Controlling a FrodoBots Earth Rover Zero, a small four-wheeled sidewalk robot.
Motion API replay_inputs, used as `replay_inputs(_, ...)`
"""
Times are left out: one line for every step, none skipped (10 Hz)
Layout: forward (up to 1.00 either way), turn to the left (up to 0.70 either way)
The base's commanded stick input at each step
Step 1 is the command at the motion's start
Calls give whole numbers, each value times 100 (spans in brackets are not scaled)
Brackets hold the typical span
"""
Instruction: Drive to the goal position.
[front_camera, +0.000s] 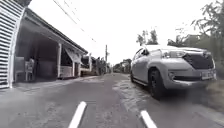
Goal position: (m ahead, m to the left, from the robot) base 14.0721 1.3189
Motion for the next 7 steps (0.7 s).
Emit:
replay_inputs(85, -21)
replay_inputs(85, -34)
replay_inputs(85, -34)
replay_inputs(85, -23)
replay_inputs(85, -5)
replay_inputs(85, 0)
replay_inputs(85, 0)
